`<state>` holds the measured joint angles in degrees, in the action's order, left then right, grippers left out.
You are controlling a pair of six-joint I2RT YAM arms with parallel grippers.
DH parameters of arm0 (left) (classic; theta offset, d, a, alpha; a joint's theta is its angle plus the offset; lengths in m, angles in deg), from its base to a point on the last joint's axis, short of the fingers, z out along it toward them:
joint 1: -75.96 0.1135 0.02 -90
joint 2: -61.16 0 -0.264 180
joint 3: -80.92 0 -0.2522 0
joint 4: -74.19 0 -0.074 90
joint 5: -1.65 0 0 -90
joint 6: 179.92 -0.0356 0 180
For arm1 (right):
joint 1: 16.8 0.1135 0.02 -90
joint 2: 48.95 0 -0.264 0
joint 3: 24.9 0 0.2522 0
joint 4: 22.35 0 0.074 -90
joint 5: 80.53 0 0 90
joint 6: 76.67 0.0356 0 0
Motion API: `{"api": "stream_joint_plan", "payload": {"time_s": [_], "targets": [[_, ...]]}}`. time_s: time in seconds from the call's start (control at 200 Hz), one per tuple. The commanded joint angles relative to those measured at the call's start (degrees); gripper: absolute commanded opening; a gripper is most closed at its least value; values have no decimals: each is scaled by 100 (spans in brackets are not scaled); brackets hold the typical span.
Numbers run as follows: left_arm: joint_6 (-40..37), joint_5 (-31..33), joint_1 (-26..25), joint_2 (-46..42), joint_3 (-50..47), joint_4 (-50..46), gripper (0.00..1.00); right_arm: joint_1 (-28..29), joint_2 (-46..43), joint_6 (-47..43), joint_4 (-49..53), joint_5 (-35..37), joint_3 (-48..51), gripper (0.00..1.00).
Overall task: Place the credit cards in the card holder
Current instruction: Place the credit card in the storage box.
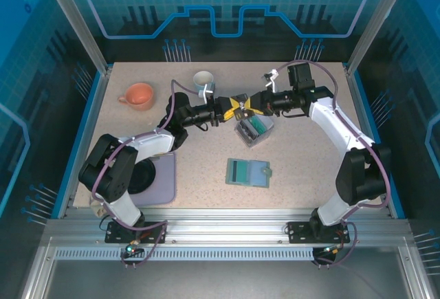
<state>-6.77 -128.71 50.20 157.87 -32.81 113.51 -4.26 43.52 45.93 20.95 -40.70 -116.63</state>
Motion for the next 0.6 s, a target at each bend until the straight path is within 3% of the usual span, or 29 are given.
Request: {"api": "stream_joint_plan", "payload": {"time_s": [0.0,0.595], "targets": [[146,-188,-34,-73,-25,878,18,-140,-38,-8,237,316,116,18],[-61,-15,84,-246,-428,482,10,-402,-108,-51,333,726,121,7]]}}
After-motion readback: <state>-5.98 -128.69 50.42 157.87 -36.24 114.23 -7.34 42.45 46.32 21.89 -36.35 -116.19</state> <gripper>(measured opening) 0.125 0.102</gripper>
